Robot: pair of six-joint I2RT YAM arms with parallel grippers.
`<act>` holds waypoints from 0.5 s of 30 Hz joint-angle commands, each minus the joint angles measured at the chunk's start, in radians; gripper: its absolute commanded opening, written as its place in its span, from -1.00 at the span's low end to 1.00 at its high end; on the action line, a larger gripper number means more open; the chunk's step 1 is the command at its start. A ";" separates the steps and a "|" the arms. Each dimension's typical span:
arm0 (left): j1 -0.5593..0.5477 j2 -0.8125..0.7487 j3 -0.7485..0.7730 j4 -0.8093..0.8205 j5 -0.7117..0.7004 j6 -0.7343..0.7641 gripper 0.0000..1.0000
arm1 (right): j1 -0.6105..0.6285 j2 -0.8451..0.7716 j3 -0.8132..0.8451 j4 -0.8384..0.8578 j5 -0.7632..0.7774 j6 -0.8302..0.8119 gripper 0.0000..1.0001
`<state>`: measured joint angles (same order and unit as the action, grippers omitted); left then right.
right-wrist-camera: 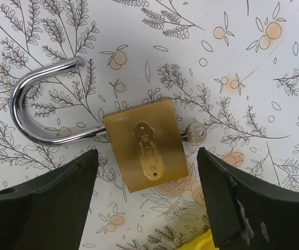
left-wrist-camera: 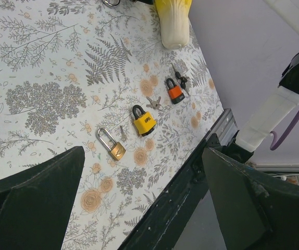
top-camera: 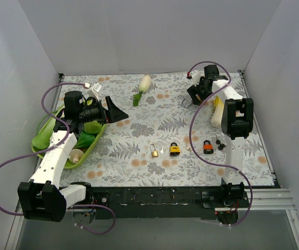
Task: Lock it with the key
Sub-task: Pick up the lock from the center of the board.
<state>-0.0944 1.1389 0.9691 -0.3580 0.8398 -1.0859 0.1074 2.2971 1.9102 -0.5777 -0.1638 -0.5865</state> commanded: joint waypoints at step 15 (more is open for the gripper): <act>0.004 -0.008 0.006 0.008 0.027 0.021 0.96 | -0.011 0.030 0.030 -0.051 -0.049 -0.107 0.64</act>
<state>-0.0948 1.1389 0.9691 -0.3580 0.8505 -1.0801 0.1040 2.2997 1.9018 -0.5961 -0.1707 -0.6685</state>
